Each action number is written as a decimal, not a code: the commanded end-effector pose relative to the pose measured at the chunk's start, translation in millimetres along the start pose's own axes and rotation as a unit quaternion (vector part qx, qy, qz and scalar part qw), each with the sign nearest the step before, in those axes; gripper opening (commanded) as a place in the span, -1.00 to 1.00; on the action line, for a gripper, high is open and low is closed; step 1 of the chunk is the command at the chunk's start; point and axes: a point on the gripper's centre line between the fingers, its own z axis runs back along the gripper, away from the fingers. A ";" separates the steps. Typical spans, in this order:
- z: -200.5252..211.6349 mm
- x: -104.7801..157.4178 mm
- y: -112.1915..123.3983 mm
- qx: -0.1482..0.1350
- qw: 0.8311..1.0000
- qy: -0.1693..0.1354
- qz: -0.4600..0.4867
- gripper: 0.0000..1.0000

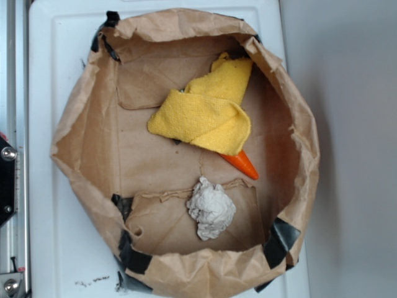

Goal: Grab the white paper.

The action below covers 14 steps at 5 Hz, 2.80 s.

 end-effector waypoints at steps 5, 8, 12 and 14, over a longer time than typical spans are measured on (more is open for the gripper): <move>-2.5 38.1 37.8 0.001 0.956 -0.136 0.259 1.00; -2.5 38.1 37.8 0.001 0.956 -0.136 0.259 1.00; -108.2 124.6 47.5 0.086 0.943 -0.142 0.288 1.00; -105.1 106.6 27.6 0.006 0.956 -0.114 0.270 1.00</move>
